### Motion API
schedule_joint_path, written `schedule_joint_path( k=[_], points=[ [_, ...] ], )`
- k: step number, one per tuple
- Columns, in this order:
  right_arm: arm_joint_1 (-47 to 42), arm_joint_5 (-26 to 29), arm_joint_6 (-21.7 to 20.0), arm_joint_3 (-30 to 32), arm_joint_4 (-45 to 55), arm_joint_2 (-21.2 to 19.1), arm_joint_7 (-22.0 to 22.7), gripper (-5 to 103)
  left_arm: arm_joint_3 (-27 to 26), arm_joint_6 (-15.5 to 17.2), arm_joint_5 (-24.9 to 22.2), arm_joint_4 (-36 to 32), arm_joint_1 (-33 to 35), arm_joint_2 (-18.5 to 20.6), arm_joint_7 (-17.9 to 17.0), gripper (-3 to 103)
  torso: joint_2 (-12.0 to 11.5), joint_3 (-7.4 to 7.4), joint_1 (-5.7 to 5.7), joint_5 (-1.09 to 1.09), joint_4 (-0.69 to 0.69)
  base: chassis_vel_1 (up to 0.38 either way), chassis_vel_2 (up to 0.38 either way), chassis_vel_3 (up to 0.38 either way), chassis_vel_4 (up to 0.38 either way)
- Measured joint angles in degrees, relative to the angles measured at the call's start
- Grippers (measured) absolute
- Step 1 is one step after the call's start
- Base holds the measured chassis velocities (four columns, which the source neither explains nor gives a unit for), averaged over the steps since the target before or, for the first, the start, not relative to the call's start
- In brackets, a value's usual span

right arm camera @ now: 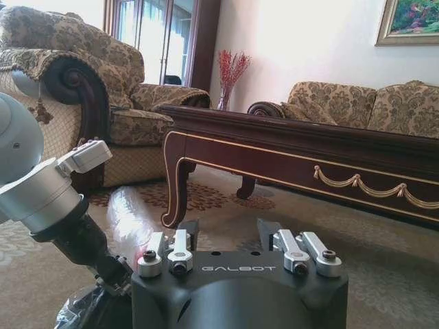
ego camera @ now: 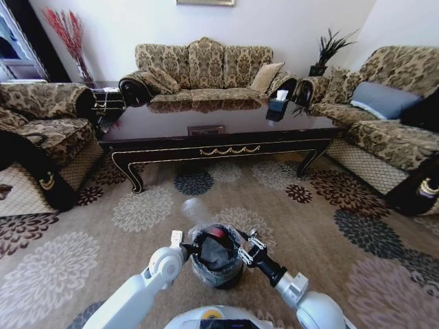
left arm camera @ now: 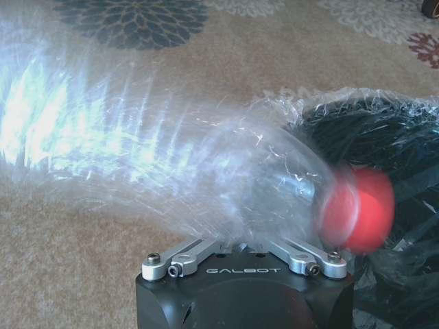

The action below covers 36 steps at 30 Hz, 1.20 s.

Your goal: Move to the front of the table and pick up the trash from the floor, then place it into the trash bin.

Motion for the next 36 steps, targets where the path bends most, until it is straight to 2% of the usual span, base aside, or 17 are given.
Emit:
schedule_joint_path(
  k=[2, 3, 4, 5, 7, 8, 12, 17, 28, 36],
  points=[
    [-0.13, -0.01, 0.01, 0.02, 0.13, -0.05, -0.13, 59, -0.03, 0.0, -0.12, 0.0, 0.02, 0.31, 0.09, 2, 0.0, 0.0, 0.0, 0.0, 0.0, 0.0, 0.0, 0.0, 0.0],
    [-0.13, -0.01, 0.01, 0.02, 0.13, -0.05, -0.13, 59, -0.03, 0.0, -0.12, 0.0, 0.02, 0.31, 0.09, 2, 0.0, 0.0, 0.0, 0.0, 0.0, 0.0, 0.0, 0.0, 0.0],
    [-0.16, -0.02, 0.01, 0.04, 0.13, -0.06, -0.16, 65, -0.07, 0.0, -0.18, -0.01, 0.02, 0.43, 0.12, 2, 0.0, 0.0, 0.0, 0.0, 0.0, 0.0, 0.0, 0.0, 0.0],
    [-0.21, -0.05, 0.01, 0.05, 0.13, -0.07, -0.2, 65, -0.13, 0.0, -0.23, -0.02, 0.02, 0.53, 0.16, 2, 0.0, 0.0, 0.0, 0.0, 0.0, 0.0, 0.0, 0.0, 0.0],
    [-0.39, -0.23, 0.03, 0.05, 0.1, -0.05, -0.32, 75, -0.44, 0.0, -0.32, -0.04, 0.03, 0.8, 0.21, 2, 0.0, 0.0, 0.0, 0.0, 0.0, 0.0, 0.0, 0.0, 0.0],
    [-0.39, -0.23, 0.03, 0.05, 0.1, -0.05, -0.32, 75, -0.44, 0.0, -0.32, -0.04, 0.03, 0.8, 0.21, 2, 0.0, 0.0, 0.0, 0.0, 0.0, 0.0, 0.0, 0.0, 0.0],
    [-0.51, -0.5, 0.07, -0.12, -0.05, 0.11, -0.45, 96, -1.05, 0.0, -0.52, -0.17, 0.3, 1.24, 0.38, 2, 0.0, 0.0, 0.0, 0.0, 0.0, 0.0, 0.0, 0.0, 0.0],
    [-0.52, -0.66, 0.12, -0.18, -0.25, 0.21, -0.51, 100, -1.66, 0.0, -0.86, -0.49, 0.28, 1.36, 0.61, 2, 0.0, 0.0, 0.0, 0.0, 0.0, 0.0, 0.0, 0.0, 0.0],
    [-1.05, -0.6, 0.24, 0.35, 0.09, 0.18, -0.57, 100, -3.15, 0.01, -1.42, -1.34, 0.08, 1.42, 0.67, 2, 0.0, 0.0, 0.0, -0.01, 0.0, 0.0, 0.0, 0.0, 0.0],
    [0.77, 2.88, -0.01, 2.25, 0.3, 0.17, 1.04, 100, -7.01, 0.01, -3.61, -1.9, 0.08, 3.84, 0.71, 2, 0.0, 0.0, 0.0, 0.0, 0.01, 0.0, 0.0, 0.0, 0.0]
  ],
)
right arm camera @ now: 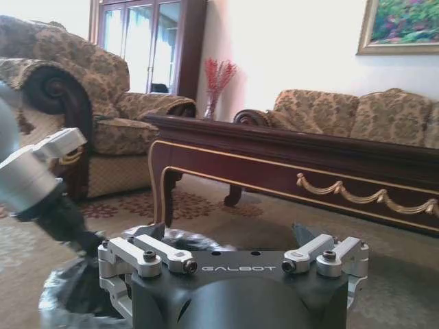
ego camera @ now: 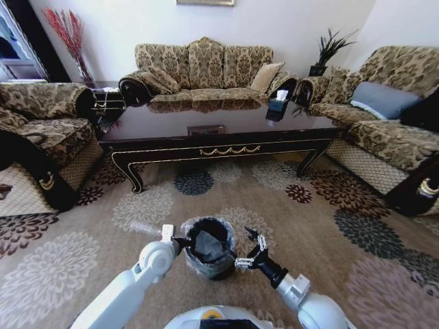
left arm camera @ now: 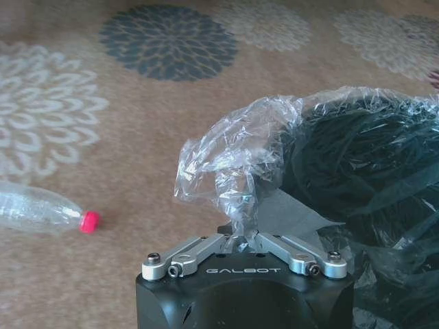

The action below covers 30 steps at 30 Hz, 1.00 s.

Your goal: Move to the front of the table and pick up the trash from the floor, then place it into the trash bin.

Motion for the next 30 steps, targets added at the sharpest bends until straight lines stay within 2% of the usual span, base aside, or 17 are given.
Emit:
schedule_joint_path(
  k=[6, 10, 12, 15, 18, 21, 24, 30],
  points=[
    [0.83, 2.32, 1.34, 0.77, -2.15, 0.59, 3.25, 100, -3.67, 0.0, -3.14, -1.05, 0.1, 2.47, 0.04, 2, 0.0, 0.0, 0.0, 0.0, -0.01, 0.0, 0.0, 0.0, 0.0],
    [0.72, 2.06, 1.95, 1.25, -3.34, 1.06, 3.45, 100, -5.66, 0.0, -4.57, -1.39, -0.22, 3.62, 0.05, 2, 0.0, 0.0, 0.0, -0.01, -0.01, 0.0, 0.0, 0.0, 0.0],
    [0.89, 1.31, 2.53, 1.83, -5.5, 1.48, 3.13, 100, -9.18, 0.01, -6.87, -1.85, -0.2, 5.15, 0.37, 2, 0.0, 0.0, 0.0, -0.03, -0.02, 0.0, 0.0, 0.0, 0.0],
    [1.42, 1.03, 3.16, 1.94, -7.28, 1.79, 3.07, 100, -11.9, 0.01, -7.47, -1.95, 0.4, 6.68, 1.24, 2, 0.0, 0.0, 0.0, -0.01, -0.02, 0.0, 0.0, 0.0, 0.0],
    [1.95, 0.97, 4.08, 2.15, -10.31, 2.75, 2.98, 100, -17.69, 0.0, -8.86, -1.43, 2.37, 9.72, 3.21, 2, 0.0, 0.0, 0.0, -0.01, -0.01, 0.0, 0.0, 0.0, 0.0],
    [2.29, 0.89, 4.28, 2.08, -11.62, 3.12, 2.97, 100, -20.67, 0.02, -10.07, -1.03, 3.41, 10.5, 4.04, 2, 0.0, 0.0, 0.0, -0.02, 0.0, 0.0, 0.0, 0.0, 0.0],
    [3.05, 0.47, 4.39, 1.2, -13.87, 3.77, 2.93, 100, -26.05, 0.02, -12.36, -0.24, 4.89, 11.83, 4.92, 2, 0.0, 0.0, 0.0, -0.01, -0.01, 0.023, 0.014, -0.03, -0.018],
    [3.58, -0.63, 4.81, 0.29, -16.74, 5.52, 2.8, 100, -30.35, 0.01, -15.21, 0.78, 5.22, 13.74, 5.88, 2, 0.0, 0.0, 0.0, 0.0, -0.02, 0.123, 0.113, -0.113, -0.098]
  ],
)
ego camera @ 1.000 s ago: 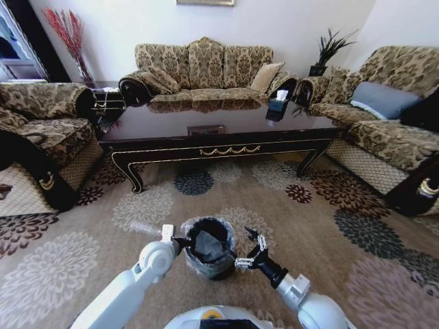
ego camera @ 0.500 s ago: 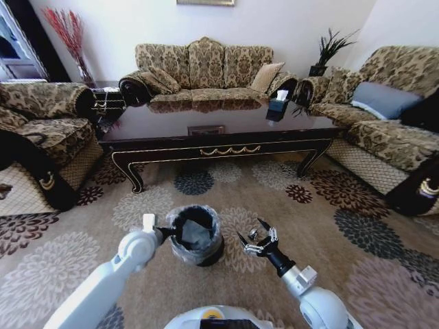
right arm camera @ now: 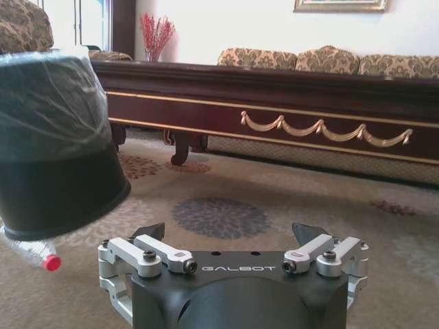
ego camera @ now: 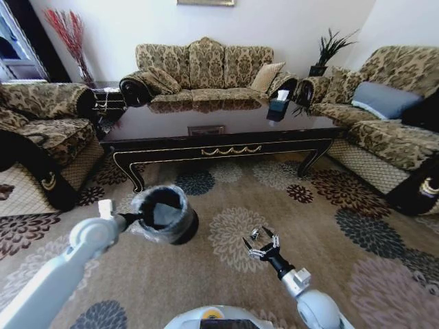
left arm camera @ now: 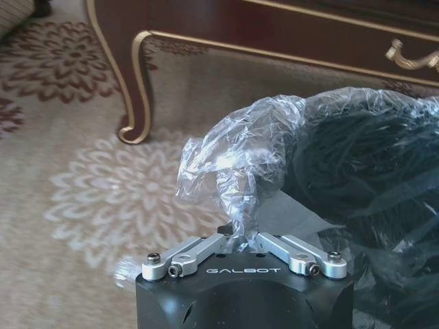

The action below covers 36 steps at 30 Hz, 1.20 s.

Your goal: Move to the front of the table and pick up the trash from the floor, then place it into the trash bin.

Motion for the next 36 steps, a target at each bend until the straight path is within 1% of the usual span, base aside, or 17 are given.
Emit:
schedule_joint_path(
  k=[2, 8, 11, 13, 14, 16, 17, 19, 20, 22, 24, 26, 28, 29, 30, 34, 36],
  points=[
    [0.44, -0.68, 0.31, -0.36, -1.61, 0.84, -0.12, 100, -1.82, 0.0, -0.97, 0.58, 0.23, 0.67, 0.51, 2, 0.0, 0.0, 0.0, -0.02, 0.01, 0.197, 0.211, -0.202, -0.21],
    [1.08, -1.45, 0.64, -1.03, -3.48, 1.73, -0.45, 100, -4.14, 0.0, -1.71, 1.26, 1.08, 1.42, 1.55, 2, 0.0, 0.0, 0.0, -0.01, 0.0, 0.262, 0.258, -0.249, -0.282],
    [2.29, -2.32, 0.81, -2.49, -5.09, 1.92, -0.93, 100, -7.47, 0.0, -2.79, 1.74, 2.73, 1.63, 1.92, 2, 0.0, 0.0, 0.0, -0.03, 0.01, 0.286, 0.29, -0.292, -0.293],
    [3.38, -3.27, 0.88, -3.99, -6.61, 1.92, -1.18, 100, -10.78, -0.01, -3.91, 2.21, 4.58, 1.99, 2.21, 2, 0.0, 0.0, 0.0, -0.02, 0.0, 0.297, 0.315, -0.306, -0.306],
    [3.38, -3.27, 0.88, -3.99, -6.61, 1.92, -1.18, 100, -10.78, -0.01, -3.91, 2.21, 4.58, 1.99, 2.21, 2, 0.0, 0.0, 0.0, -0.02, 0.0, 0.297, 0.313, -0.294, -0.306],
    [4.67, -4.06, 1.08, -5.59, -8.13, 1.89, -1.57, 100, -13.94, -0.06, -4.58, 2.64, 7.44, 2.59, 3.22, 2, 0.0, -0.01, 0.0, 0.03, 0.01, 0.307, 0.3, -0.291, -0.299],
    [5.49, -4.47, 1.29, -6.66, -9.04, 1.93, -1.79, 100, -16.06, -0.06, -4.88, 3.09, 9.64, 2.91, 3.9, 1, 0.0, -0.01, 0.0, -0.04, 0.03, 0.281, 0.288, -0.21, -0.268],
    [5.79, -4.54, 1.4, -7.02, -9.35, 1.97, -1.83, 100, -16.65, -0.06, -4.95, 3.24, 10.27, 2.98, 4.05, 1, 0.0, 0.0, -0.01, -0.06, 0.03, 0.281, 0.222, -0.21, -0.268],
    [6.77, -4.6, 1.88, -8.14, -10.32, 2.12, -1.85, 100, -18.31, -0.05, -5.19, 3.7, 11.98, 3.13, 4.44, 0, 0.0, -0.01, -0.01, -0.11, 0.05, 0.196, 0.222, -0.134, -0.191],
    [8.57, -4.29, 3.03, -10.3, -12.69, 2.58, -2.19, 100, -21.08, -0.05, -5.61, 4.56, 14.62, 3.14, 4.9, 0, 0.0, 0.0, 0.0, -0.01, 0.06, 0.124, 0.125, -0.094, -0.122],
    [8.86, -4.28, 3.21, -10.68, -13.14, 2.67, -2.34, 100, -21.61, -0.05, -5.64, 4.67, 15.1, 3.07, 4.94, 0, 0.01, 0.0, 0.0, 0.0, 0.06, 0.083, 0.11, -0.053, -0.083],
    [10.11, -4.33, 3.93, -11.89, -15.23, 2.98, -3.12, 100, -22.79, -0.05, -5.79, 4.72, 16.48, 2.41, 5.16, 0, 0.01, 0.0, 0.0, 0.0, 0.02, -0.014, -0.027, 0.016, 0.015],
    [10.95, -4.56, 4.5, -12.13, -16.98, 3.28, -4.49, 100, -23.02, -0.05, -5.77, 4.49, 16.77, 1.85, 5.16, 0, 0.01, 0.0, 0.0, 0.02, 0.0, -0.075, -0.057, 0.026, 0.035],
    [10.95, -4.56, 4.5, -12.13, -16.98, 3.28, -4.49, 100, -23.02, -0.05, -5.77, 4.49, 16.77, 1.85, 5.16, 0, 0.01, 0.0, 0.0, 0.02, 0.0, -0.075, -0.059, 0.02, 0.035],
    [11.74, -4.68, 5.26, -12.36, -18.49, 3.44, -5.31, 100, -23.03, -0.05, -5.76, 4.25, 16.97, 1.4, 5.16, 0, 0.01, 0.0, 0.0, 0.01, -0.02, -0.068, -0.059, 0.012, 0.019],
    [13.26, -4.73, 5.92, -13.4, -21.47, 3.68, -6.19, 100, -23.94, -0.05, -5.51, 4.32, 17.7, 0.54, 5.1, 0, 0.01, 0.0, 0.0, -0.01, -0.02, -0.016, -0.03, -0.002, -0.002],
    [14.21, -4.85, 6.04, -14.24, -22.94, 3.79, -6.31, 100, -25.53, -0.05, -5.48, 4.97, 18.63, 0.28, 5.16, 0, 0.01, -0.01, 0.0, -0.02, 0.0, 0.0, 0.0, 0.0, 0.0]
  ],
)
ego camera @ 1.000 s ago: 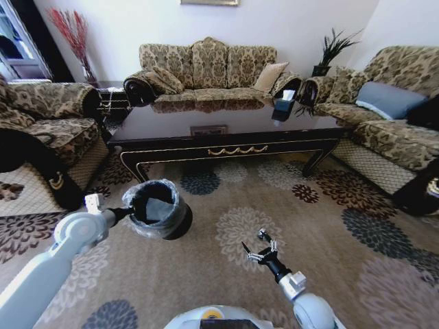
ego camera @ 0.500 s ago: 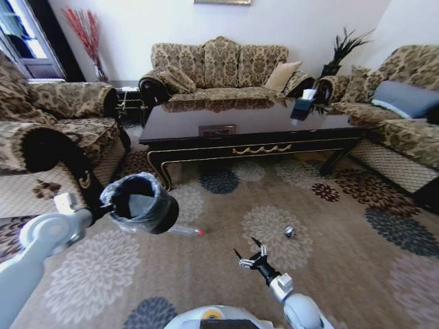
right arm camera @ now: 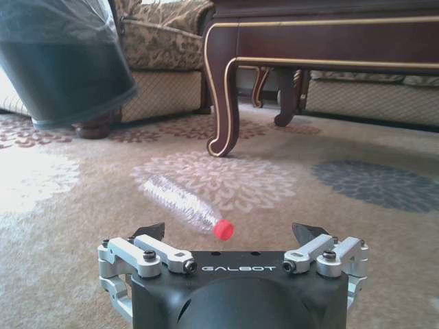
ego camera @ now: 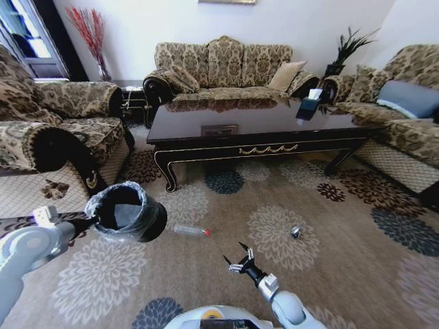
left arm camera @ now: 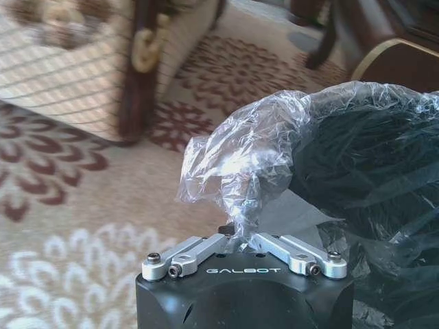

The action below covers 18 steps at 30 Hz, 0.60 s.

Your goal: Move to the front of the table and pick up the trash from the floor, then place it into the trash bin.

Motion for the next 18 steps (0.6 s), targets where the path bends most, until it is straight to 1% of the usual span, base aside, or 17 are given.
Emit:
schedule_joint_path(
  k=[3, 5, 8, 11, 15, 18],
  points=[
    [2.38, -0.76, 0.07, -2.48, -2.36, 0.08, 0.44, 100, -3.42, 0.01, -0.28, 2.2, 1.68, 0.08, 0.64, 0, 0.0, 0.0, 0.0, 0.01, 0.02, -0.033, 0.071, 0.048, -0.056],
    [3.04, -0.85, 0.07, -3.0, -2.79, 0.09, 0.63, 100, -4.05, 0.01, -0.32, 2.64, 1.98, 0.19, 0.73, 0, 0.0, 0.0, 0.0, 0.01, 0.02, -0.05, 0.087, 0.075, -0.063],
    [5.9, -0.92, -0.19, -5.34, -4.78, 0.58, 0.81, 100, -5.06, 0.01, -0.32, 3.18, 2.5, 0.01, 0.81, 0, 0.0, 0.0, 0.0, 0.02, 0.02, -0.131, 0.121, 0.139, -0.093],
    [7.58, -0.85, -0.22, -6.49, -5.61, 0.79, 1.23, 100, -4.89, 0.03, -0.11, 2.53, 2.49, -0.63, 0.76, 0, 0.0, 0.0, 0.0, 0.02, 0.03, -0.168, 0.198, 0.162, -0.158],
    [8.83, -0.78, -0.06, -8.28, -6.43, 0.92, 2.37, 100, -3.2, 0.04, 0.54, 1.22, 1.94, -1.58, 0.21, 0, 0.0, 0.01, 0.0, 0.01, 0.01, -0.204, 0.27, 0.183, -0.284],
    [9.56, -1.5, 0.61, -9.75, -7.53, 1.0, 1.9, 100, -1.36, 0.04, 1.53, 0.73, 1.19, -1.91, -0.07, 0, 0.0, 0.02, 0.01, 0.0, -0.01, -0.186, 0.259, 0.178, -0.258]
  ],
)
